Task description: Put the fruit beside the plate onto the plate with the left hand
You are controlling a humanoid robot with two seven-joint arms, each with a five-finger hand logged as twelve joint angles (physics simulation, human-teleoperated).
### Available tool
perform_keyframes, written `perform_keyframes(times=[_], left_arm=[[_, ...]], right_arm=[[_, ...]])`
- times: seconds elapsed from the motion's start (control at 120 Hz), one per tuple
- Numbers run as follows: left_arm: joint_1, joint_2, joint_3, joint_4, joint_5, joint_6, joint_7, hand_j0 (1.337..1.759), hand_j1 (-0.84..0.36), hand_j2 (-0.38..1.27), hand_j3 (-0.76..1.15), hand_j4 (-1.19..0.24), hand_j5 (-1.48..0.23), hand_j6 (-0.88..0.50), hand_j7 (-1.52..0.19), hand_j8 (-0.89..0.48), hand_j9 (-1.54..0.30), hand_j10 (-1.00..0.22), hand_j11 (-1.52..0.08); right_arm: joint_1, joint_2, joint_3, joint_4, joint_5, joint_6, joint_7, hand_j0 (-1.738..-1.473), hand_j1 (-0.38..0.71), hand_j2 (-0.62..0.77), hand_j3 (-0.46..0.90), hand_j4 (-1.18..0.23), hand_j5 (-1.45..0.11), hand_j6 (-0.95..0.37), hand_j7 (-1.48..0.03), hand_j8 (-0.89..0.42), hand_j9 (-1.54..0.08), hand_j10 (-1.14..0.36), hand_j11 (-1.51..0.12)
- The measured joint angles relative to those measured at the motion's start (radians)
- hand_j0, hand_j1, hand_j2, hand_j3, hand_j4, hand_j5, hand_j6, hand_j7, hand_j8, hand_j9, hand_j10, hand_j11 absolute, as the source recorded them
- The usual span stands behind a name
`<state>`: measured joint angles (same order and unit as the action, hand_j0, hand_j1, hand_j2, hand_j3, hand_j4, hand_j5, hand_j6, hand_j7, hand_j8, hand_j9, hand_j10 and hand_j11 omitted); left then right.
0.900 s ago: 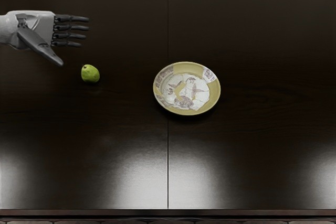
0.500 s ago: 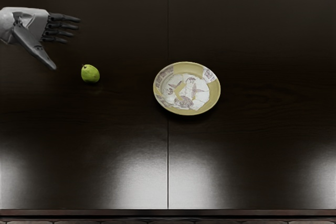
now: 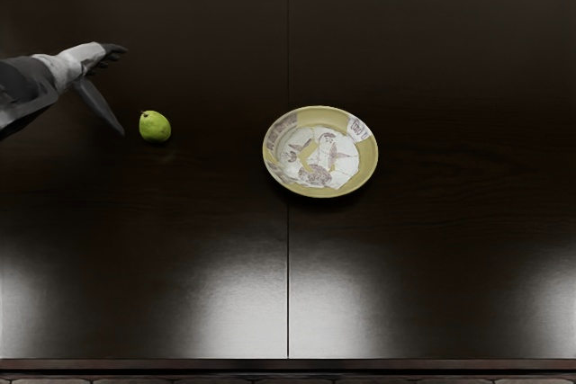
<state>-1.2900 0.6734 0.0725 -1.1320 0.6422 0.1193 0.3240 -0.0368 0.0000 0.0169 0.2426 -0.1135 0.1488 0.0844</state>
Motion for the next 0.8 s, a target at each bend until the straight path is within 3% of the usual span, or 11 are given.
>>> perform_keyframes(times=[0.508, 0.8], left_arm=[[0.006, -0.11, 0.089, 0.002, 0.012, 0.151, 0.0, 1.658, 0.17, 0.03, 0.0, -0.15, -0.2, -0.16, -0.2, -0.15, -0.2, -0.15, -0.2], [0.021, -0.204, 0.123, 0.053, 0.012, 0.199, 0.0, 1.658, 0.12, 0.04, 0.0, -0.2, -0.25, -0.2, -0.25, -0.2, -0.25, -0.2, -0.25]], right_arm=[[0.0, 0.0, 0.0, 0.0, 0.0, 0.0, 0.0, -1.658, -0.33, 0.0, 0.0, -0.02, -0.02, -0.02, -0.02, -0.02, -0.02, -0.02, -0.02], [0.0, 0.0, 0.0, 0.0, 0.0, 0.0, 0.0, -1.658, -0.33, 0.0, 0.0, -0.02, -0.02, -0.02, -0.02, -0.02, -0.02, -0.02, -0.02]])
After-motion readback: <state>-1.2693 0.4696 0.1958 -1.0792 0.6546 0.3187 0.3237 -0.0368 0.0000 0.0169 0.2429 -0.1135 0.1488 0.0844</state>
